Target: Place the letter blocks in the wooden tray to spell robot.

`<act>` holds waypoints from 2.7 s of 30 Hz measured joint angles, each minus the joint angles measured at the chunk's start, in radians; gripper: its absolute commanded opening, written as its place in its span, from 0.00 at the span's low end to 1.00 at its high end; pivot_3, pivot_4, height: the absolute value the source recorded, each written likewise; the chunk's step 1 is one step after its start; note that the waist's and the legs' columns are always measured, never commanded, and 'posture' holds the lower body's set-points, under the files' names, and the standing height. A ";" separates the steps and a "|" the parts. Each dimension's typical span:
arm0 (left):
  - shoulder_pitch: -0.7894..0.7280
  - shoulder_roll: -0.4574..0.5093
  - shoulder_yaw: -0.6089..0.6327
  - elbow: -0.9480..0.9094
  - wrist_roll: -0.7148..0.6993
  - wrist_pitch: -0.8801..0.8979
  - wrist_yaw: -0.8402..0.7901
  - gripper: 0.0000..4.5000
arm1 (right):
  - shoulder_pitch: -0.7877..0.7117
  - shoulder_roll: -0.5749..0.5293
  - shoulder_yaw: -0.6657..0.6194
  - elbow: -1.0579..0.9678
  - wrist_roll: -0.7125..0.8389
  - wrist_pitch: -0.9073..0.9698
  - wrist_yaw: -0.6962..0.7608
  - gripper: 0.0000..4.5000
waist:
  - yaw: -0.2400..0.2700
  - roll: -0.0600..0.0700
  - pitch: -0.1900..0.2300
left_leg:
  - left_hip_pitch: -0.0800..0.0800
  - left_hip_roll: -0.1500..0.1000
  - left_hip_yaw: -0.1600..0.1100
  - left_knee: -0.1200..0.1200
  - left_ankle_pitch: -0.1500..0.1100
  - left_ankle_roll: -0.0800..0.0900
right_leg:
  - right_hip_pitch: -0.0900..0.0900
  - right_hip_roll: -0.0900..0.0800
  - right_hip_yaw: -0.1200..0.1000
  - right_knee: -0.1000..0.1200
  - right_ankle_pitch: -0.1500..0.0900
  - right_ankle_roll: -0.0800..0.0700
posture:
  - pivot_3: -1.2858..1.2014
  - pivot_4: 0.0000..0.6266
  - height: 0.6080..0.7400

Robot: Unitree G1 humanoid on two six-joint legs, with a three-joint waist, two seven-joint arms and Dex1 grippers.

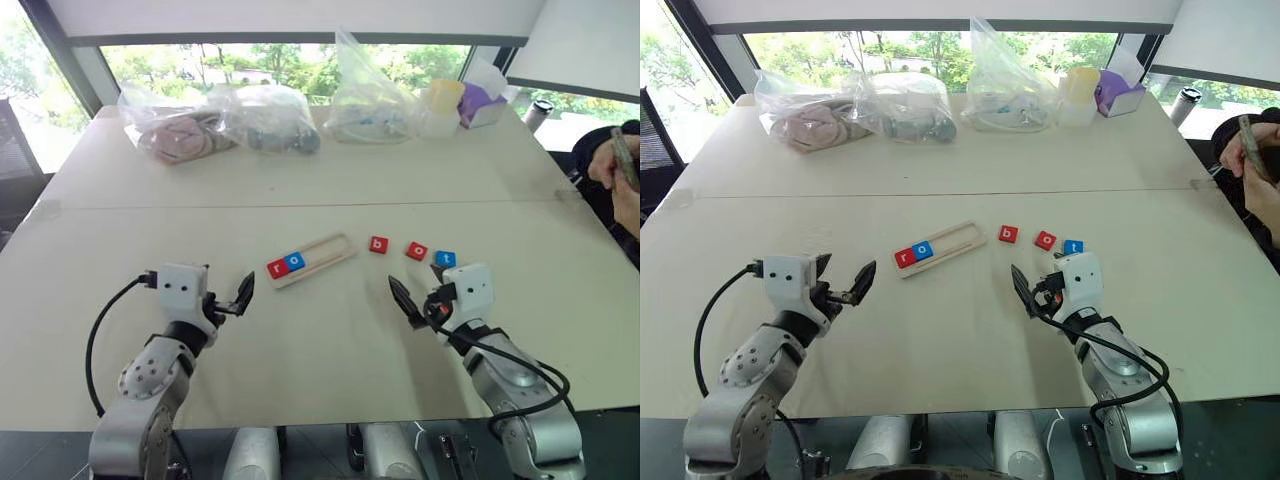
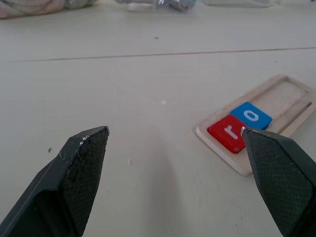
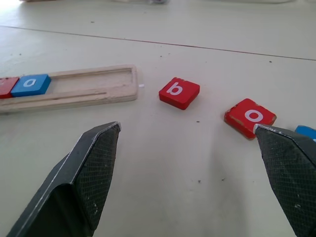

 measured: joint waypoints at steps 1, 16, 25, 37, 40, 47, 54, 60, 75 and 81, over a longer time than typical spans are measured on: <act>-0.001 0.002 0.000 0.001 -0.001 0.000 -0.001 1.00 | -0.003 0.007 0.001 0.004 -0.003 -0.001 -0.006 0.98 | -0.001 0.000 0.000 | 0.000 0.000 0.000 0.000 0.000 0.000 | 0.000 0.000 0.000 0.000 0.000 0.000 | 0.52 0.24 1.00; -0.067 0.042 -0.014 0.024 -0.043 -0.024 -0.052 1.00 | -0.034 0.017 0.014 0.023 -0.034 -0.018 -0.008 0.98 | 0.002 0.000 0.000 | 0.000 0.000 0.000 -0.001 0.000 0.000 | 0.000 0.000 0.000 0.000 0.000 -0.001 | 0.52 0.24 1.00; -0.018 0.071 -0.032 0.027 -0.043 -0.047 -0.074 1.00 | -0.040 -0.021 0.001 0.035 -0.036 -0.017 0.032 0.98 | 0.002 0.000 0.000 | 0.000 0.000 0.000 -0.001 0.000 0.000 | -0.001 0.000 0.000 0.000 0.000 0.000 | 0.52 0.24 1.00; -0.104 0.245 -0.040 0.121 -0.085 -0.078 -0.274 1.00 | -0.111 -0.102 0.008 0.073 -0.009 -0.006 0.169 0.98 | 0.002 0.000 0.000 | 0.000 0.000 0.000 -0.002 0.000 0.000 | -0.001 0.001 0.000 0.000 0.002 -0.003 | 0.52 0.24 1.00; -0.166 0.326 -0.038 0.209 -0.096 -0.106 -0.368 1.00 | -0.148 -0.152 0.017 0.068 0.016 0.018 0.230 0.98 | 0.002 0.000 0.000 | 0.000 0.000 0.001 -0.001 0.000 0.000 | -0.002 0.001 0.000 0.001 0.002 -0.003 | 0.52 0.24 1.00; -0.306 0.428 -0.078 0.444 -0.112 -0.187 -0.604 1.00 | -0.237 -0.224 0.027 0.063 0.051 0.047 0.318 0.98 | 0.006 0.000 0.001 | -0.001 0.000 0.002 -0.001 0.000 0.000 | -0.002 0.000 0.000 0.000 0.002 -0.004 | 0.52 0.24 1.00; -0.549 0.422 -0.191 0.860 -0.040 -0.389 -0.836 1.00 | -0.241 -0.229 0.047 0.051 0.050 0.062 0.320 0.98 | 0.004 0.000 0.001 | -0.002 0.000 0.003 -0.001 0.000 0.001 | -0.002 0.000 0.000 0.000 0.002 -0.003 | 0.52 0.24 1.00; -0.632 0.378 -0.247 1.001 0.003 -0.487 -0.933 1.00 | -0.222 -0.230 0.043 0.030 0.050 0.072 0.301 0.98 | 0.005 0.000 0.001 | -0.002 0.000 0.003 -0.001 0.000 0.001 | -0.002 0.001 0.000 0.001 0.002 -0.003 | 0.52 0.24 1.00; -0.680 0.306 -0.287 1.138 0.128 -0.599 -0.879 1.00 | -0.202 -0.224 0.051 0.013 0.049 0.074 0.267 0.98 | 0.008 0.000 0.000 | -0.001 0.000 0.002 0.001 0.001 0.001 | 0.000 0.001 0.000 0.002 0.002 -0.003 | 0.52 0.24 1.00; -0.688 0.291 -0.285 1.173 0.134 -0.624 -0.864 1.00 | -0.206 -0.219 0.061 0.013 0.049 0.074 0.261 0.98 | 0.008 0.000 0.000 | 0.002 0.000 0.002 0.001 0.001 0.001 | 0.003 0.001 0.000 0.002 0.002 -0.003 | 0.52 0.24 1.00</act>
